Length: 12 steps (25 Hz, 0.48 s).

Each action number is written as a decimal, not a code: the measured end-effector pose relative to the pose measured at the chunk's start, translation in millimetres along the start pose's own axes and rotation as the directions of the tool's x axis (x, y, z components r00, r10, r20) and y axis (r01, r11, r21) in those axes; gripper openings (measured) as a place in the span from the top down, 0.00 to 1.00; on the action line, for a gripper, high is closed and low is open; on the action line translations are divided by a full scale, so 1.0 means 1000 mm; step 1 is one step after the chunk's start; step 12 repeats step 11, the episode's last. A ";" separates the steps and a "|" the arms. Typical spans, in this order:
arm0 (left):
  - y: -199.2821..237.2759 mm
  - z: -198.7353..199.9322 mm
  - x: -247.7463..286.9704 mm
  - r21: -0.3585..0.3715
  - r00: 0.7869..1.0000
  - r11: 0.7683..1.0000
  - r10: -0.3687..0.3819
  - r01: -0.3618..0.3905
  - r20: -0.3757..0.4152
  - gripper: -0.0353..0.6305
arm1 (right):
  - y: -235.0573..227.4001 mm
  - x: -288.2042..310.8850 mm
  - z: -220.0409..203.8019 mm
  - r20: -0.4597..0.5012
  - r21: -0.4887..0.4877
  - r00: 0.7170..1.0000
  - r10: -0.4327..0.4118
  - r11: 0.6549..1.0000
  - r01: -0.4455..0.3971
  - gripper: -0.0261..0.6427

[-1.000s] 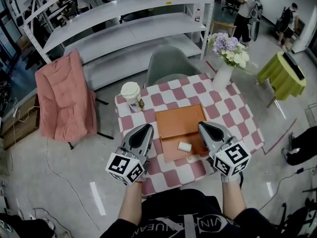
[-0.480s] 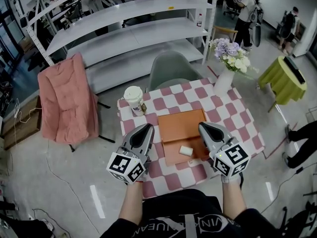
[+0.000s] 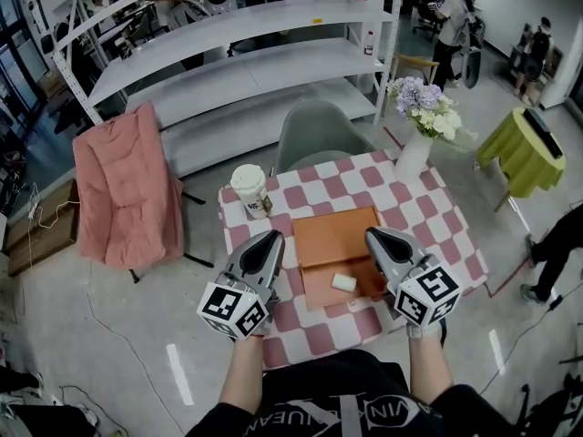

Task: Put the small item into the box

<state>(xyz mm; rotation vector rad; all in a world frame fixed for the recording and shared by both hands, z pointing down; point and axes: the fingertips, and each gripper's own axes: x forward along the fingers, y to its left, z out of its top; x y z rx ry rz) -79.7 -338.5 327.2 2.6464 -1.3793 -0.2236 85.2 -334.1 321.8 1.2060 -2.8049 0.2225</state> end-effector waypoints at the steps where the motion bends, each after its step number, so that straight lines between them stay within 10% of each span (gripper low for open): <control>1: 0.000 0.000 0.000 0.000 1.000 1.000 0.002 -0.002 -0.001 0.91 | 0.000 0.000 0.002 0.012 0.019 1.000 0.009 1.000 -0.009 0.95; 12: -0.002 -0.003 -0.001 0.001 1.000 1.000 0.007 -0.007 -0.020 0.91 | 0.002 0.000 -0.002 0.009 0.043 1.000 0.030 0.999 -0.030 0.95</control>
